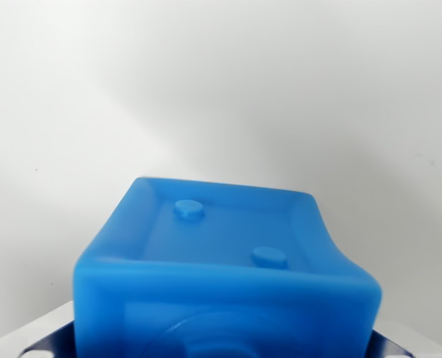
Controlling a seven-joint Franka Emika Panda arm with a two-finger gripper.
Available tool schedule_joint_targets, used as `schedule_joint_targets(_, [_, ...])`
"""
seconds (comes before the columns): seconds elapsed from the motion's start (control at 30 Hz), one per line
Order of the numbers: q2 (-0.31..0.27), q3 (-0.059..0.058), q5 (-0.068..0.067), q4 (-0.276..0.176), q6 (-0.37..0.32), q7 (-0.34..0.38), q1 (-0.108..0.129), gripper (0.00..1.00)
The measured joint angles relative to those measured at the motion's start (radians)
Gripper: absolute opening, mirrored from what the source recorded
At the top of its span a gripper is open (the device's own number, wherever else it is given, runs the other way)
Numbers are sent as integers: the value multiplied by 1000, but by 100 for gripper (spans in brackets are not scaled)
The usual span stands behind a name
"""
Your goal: Stack cube
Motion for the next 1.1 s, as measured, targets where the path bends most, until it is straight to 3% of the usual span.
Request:
schedule_joint_targets(0.5, [-31, 0, 0, -8, -20, 0, 0, 0])
schedule_joint_targets(1.1, [-119, 0, 0, -29, -84, 0, 0, 0])
